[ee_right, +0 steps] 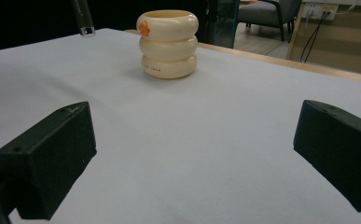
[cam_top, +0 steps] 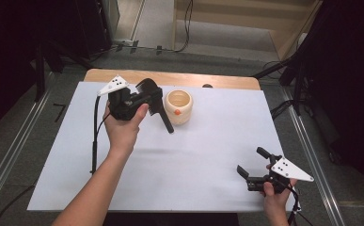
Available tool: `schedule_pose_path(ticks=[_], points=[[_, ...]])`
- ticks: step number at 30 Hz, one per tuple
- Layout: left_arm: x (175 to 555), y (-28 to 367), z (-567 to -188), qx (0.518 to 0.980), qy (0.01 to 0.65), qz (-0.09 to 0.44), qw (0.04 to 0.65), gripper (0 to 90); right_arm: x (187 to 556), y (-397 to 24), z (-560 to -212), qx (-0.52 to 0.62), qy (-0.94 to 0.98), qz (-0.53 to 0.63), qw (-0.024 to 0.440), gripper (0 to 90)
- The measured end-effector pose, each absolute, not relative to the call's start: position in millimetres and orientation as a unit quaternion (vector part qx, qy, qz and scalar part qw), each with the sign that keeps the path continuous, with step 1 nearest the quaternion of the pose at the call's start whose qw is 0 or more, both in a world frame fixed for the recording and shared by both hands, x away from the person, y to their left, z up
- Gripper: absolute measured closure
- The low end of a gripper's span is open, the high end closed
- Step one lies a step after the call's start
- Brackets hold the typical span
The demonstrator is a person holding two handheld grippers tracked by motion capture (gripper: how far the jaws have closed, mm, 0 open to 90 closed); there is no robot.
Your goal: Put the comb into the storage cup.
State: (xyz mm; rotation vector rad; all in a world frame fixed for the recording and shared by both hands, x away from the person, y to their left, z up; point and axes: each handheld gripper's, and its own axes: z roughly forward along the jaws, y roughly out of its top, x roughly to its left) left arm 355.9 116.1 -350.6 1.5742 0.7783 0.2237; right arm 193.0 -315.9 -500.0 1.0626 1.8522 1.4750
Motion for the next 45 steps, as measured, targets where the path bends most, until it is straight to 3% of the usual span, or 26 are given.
schedule_pose_path(ticks=[29, 45], points=[[388, 97, -339, 0.69, 0.333, 0.12, 0.631, 84.6, 192, -330, -507, 0.411, 0.68, 0.55, 0.257, 0.0], [410, 102, -331, 0.668, 0.341, 0.12, 0.65, 84.6, 193, -331, -508, 0.413, 0.679, 0.549, 0.259, 0.0]])
